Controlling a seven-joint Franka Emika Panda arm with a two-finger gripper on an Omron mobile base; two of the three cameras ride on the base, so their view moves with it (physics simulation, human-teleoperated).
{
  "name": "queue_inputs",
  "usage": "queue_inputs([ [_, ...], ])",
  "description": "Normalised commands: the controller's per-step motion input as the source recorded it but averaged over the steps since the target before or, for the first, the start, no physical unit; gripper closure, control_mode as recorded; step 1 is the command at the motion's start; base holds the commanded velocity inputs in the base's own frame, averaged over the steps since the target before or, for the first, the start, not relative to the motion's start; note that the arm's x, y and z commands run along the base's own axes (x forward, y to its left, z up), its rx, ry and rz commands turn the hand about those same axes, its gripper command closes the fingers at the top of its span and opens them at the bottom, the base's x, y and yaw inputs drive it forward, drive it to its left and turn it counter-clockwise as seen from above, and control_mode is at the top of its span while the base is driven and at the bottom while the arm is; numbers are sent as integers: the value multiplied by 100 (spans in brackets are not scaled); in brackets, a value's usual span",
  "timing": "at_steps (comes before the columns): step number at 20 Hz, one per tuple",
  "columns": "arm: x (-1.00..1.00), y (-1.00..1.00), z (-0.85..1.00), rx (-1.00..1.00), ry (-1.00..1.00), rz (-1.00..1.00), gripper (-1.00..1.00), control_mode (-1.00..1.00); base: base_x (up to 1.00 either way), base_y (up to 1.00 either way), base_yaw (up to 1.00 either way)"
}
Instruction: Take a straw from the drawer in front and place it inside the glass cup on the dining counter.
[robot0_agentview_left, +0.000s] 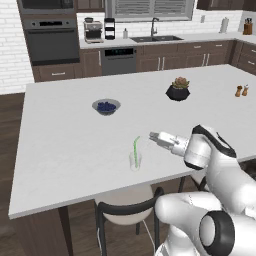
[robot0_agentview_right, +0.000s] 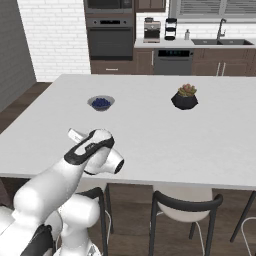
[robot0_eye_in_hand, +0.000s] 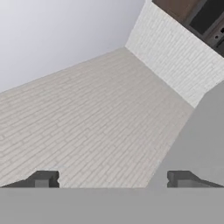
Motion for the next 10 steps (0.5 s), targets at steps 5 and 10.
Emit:
queue_inputs([
  [5, -81, 0, 100, 0, -2, -6, -100, -100, 0, 0, 0],
  [10, -97, 0, 100, 0, 5, -13, -100, -100, 0, 0, 0],
])
